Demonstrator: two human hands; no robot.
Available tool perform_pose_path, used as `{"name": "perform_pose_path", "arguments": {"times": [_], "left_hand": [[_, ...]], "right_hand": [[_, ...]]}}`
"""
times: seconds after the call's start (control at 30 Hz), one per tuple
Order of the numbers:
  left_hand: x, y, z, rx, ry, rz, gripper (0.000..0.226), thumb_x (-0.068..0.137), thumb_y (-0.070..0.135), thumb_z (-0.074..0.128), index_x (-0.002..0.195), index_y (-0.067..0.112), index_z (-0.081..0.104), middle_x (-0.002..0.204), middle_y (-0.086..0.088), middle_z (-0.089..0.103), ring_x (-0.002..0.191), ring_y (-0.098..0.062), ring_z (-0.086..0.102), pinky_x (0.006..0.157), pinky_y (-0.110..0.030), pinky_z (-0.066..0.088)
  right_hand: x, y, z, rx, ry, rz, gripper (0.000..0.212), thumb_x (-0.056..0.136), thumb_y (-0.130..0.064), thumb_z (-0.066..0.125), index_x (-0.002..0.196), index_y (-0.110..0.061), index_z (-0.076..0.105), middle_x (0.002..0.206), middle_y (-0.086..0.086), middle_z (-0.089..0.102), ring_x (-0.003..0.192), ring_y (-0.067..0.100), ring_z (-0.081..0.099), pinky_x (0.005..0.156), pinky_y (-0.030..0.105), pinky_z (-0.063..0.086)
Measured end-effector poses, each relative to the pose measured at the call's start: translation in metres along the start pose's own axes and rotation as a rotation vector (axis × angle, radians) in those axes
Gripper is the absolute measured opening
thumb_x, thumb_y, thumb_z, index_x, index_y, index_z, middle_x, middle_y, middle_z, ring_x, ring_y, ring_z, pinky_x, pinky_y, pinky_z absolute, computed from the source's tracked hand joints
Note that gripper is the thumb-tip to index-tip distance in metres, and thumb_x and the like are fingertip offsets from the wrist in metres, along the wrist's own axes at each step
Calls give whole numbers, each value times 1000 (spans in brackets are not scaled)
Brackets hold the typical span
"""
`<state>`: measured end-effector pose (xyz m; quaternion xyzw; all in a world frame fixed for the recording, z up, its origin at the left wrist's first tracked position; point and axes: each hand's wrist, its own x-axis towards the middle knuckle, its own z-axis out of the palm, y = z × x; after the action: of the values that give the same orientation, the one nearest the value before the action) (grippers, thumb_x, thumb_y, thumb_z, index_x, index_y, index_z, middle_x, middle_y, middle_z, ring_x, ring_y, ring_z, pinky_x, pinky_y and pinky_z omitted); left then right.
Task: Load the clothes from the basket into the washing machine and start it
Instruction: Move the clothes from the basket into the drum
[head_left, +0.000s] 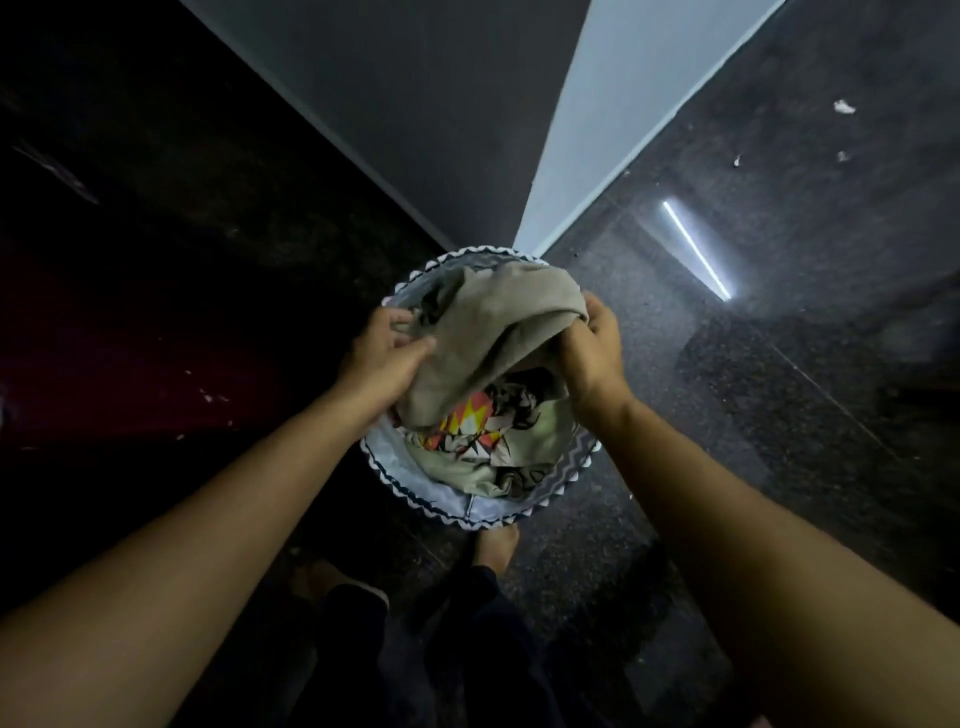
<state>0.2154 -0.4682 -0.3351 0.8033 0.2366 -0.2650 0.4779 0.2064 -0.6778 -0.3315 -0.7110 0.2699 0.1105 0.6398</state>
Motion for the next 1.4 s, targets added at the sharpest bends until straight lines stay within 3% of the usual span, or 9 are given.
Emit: {"name": "perform_pose_path", "arguments": {"times": [0.1, 0.2, 0.37, 0.53, 0.67, 0.83, 1.07, 1.17, 1.4], "left_hand": [[-16, 4, -8, 62, -166, 155, 87, 80, 8, 80, 151, 24, 32, 141, -2, 49, 122, -15, 51, 97, -29, 45], [-45, 25, -6, 36, -356, 317, 110, 64, 31, 93, 151, 31, 26, 146, 9, 47, 134, -6, 47, 107, -27, 43], [-86, 73, -17, -87, -230, 147, 87, 52, 47, 83, 133, 23, 62, 126, -3, 68, 118, -23, 63, 101, -48, 51], [-147, 141, -50, -377, -169, 141, 14, 90, 10, 65, 96, 21, 71, 88, -4, 73, 91, -25, 71, 73, -30, 57], [-191, 183, -84, -553, -193, 223, 17, 94, 12, 64, 109, 8, 71, 104, -13, 74, 98, -31, 69, 93, -53, 54], [-245, 242, -129, -640, -271, 339, 28, 84, 24, 65, 107, 6, 65, 88, -13, 66, 71, -23, 56, 69, -35, 56], [-301, 278, -188, -619, -240, 504, 26, 102, 23, 45, 114, 12, 65, 95, -7, 72, 86, -22, 70, 70, -42, 62], [-312, 273, -225, -645, -166, 536, 25, 103, 30, 43, 106, 20, 66, 87, -1, 75, 80, -16, 71, 67, -37, 60], [-336, 230, -327, -722, 98, 567, 37, 98, 32, 58, 131, 15, 64, 121, -12, 71, 112, -28, 67, 94, -47, 56]], "right_hand": [[-14, -24, 8, -13, -3, -67, 14, 91, -11, 57, 84, -23, 57, 65, -18, 64, 65, -2, 60, 61, 26, 52], [-38, -62, 18, -98, -46, -188, 11, 78, -10, 57, 88, -12, 56, 72, 5, 60, 70, 11, 55, 60, 41, 51], [-87, -142, 13, -201, -193, -356, 24, 67, -20, 57, 88, -9, 54, 78, 4, 56, 74, 17, 54, 63, 42, 51], [-130, -198, -33, -385, -199, -537, 39, 80, -47, 76, 104, -21, 59, 95, -3, 66, 89, 17, 63, 79, 46, 56], [-158, -201, -74, -436, -224, -529, 68, 73, -68, 77, 129, -38, 51, 121, -11, 60, 109, 11, 61, 88, 45, 57], [-180, -185, -92, -493, -266, -476, 85, 68, -68, 83, 140, -43, 45, 136, -14, 56, 124, 10, 57, 99, 47, 53], [-211, -267, -53, -7, -211, -399, 21, 81, -11, 60, 97, -22, 66, 90, 6, 72, 86, 23, 70, 76, 55, 59], [-225, -319, -30, 128, -253, -388, 13, 92, -16, 58, 94, -24, 69, 92, 9, 70, 90, 32, 67, 78, 50, 58], [-262, -396, 47, 84, -389, -481, 24, 102, -15, 49, 106, -14, 73, 103, 9, 77, 101, 27, 73, 88, 43, 60]]}}
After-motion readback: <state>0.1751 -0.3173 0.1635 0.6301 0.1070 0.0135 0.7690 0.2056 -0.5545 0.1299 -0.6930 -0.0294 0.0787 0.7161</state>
